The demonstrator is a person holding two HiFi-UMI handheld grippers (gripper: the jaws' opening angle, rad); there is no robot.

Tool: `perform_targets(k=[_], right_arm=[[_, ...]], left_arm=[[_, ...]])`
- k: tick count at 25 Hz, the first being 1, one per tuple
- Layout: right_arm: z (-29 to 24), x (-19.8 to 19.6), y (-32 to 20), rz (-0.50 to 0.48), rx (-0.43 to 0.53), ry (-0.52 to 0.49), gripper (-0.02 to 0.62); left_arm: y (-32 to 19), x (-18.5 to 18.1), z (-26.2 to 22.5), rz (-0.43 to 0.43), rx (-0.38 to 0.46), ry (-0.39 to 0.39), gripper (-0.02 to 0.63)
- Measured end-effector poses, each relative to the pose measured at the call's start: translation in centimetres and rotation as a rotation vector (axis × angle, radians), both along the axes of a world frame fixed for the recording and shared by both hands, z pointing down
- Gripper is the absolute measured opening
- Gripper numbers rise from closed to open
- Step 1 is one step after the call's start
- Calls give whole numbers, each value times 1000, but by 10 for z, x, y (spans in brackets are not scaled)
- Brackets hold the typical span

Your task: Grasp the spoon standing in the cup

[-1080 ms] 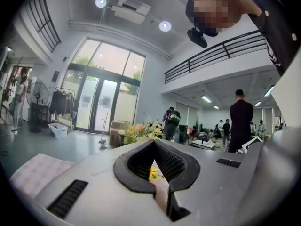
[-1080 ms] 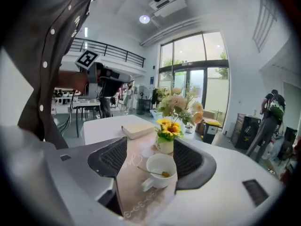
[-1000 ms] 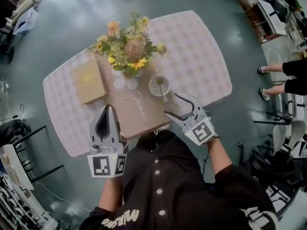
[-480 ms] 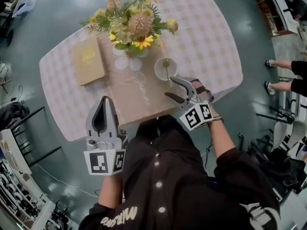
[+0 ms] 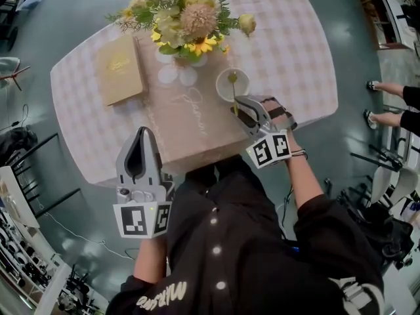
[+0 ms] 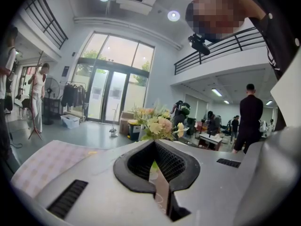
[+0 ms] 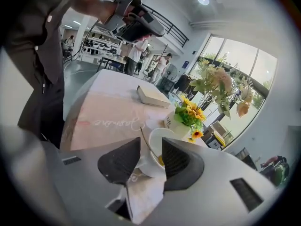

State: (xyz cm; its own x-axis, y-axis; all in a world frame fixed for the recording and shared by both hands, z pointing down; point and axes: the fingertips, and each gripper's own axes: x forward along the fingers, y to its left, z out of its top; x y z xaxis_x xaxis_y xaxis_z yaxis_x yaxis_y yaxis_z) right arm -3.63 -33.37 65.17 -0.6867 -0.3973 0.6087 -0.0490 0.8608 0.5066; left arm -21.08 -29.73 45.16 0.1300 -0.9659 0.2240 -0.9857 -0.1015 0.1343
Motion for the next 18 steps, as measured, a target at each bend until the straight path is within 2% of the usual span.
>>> perform_targets(k=[12,18], right_arm=[[5,-1,-4,20,54,6,-6],[-4,-2,-9,57,40,-34,-6]], left_arm=[[-1,10,10,23,-14,-4,18],[-2,10,7,31,-7,1,18]])
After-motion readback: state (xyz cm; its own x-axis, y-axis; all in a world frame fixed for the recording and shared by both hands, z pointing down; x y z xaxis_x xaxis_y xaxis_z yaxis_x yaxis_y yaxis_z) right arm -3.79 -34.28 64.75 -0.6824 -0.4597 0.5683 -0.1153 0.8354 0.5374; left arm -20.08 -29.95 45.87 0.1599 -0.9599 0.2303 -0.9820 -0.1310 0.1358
